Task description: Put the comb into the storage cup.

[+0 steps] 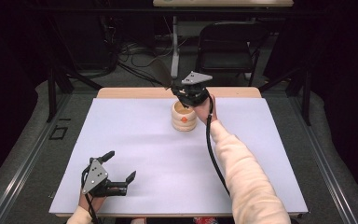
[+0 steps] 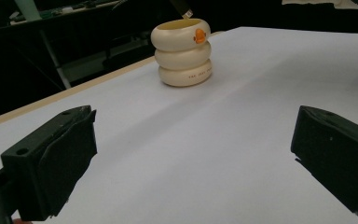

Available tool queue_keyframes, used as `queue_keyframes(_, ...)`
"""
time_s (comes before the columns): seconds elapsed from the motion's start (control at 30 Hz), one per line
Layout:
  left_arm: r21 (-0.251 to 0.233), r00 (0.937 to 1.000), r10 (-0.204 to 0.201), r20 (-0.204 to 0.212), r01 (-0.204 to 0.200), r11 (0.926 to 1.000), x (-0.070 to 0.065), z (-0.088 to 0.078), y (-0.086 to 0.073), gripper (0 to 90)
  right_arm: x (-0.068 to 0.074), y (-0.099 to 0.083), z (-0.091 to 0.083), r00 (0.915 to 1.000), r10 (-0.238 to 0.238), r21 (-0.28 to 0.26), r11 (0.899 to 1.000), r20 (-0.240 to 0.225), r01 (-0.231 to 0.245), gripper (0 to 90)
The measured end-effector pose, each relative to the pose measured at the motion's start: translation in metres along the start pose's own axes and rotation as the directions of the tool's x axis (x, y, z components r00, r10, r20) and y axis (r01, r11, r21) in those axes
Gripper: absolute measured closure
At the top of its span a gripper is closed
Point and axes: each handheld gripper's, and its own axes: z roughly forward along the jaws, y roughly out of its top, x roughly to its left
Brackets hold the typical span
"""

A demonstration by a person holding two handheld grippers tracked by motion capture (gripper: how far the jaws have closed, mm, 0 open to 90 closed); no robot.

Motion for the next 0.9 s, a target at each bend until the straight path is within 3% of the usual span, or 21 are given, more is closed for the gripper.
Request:
queue_keyframes(0.63, 0.008, 1.0, -0.003, 0.0, 0.003, 1.0, 0.0003, 0.0014, -0.0008, 0.1, -0.0022, -0.0074, 0.0022, 0.9999, -0.011, 0.022, 1.0, -0.01, 0.011, 72.5)
queue_keyframes(0.9, 0.001, 1.0, 0.0, 0.002, 0.0, 1.0, -0.0001, 0.0003, -0.0006, 0.1, -0.0011, -0.0064, 0.0025, 0.9996, -0.024, 0.004, 1.0, -0.014, 0.024, 72.4)
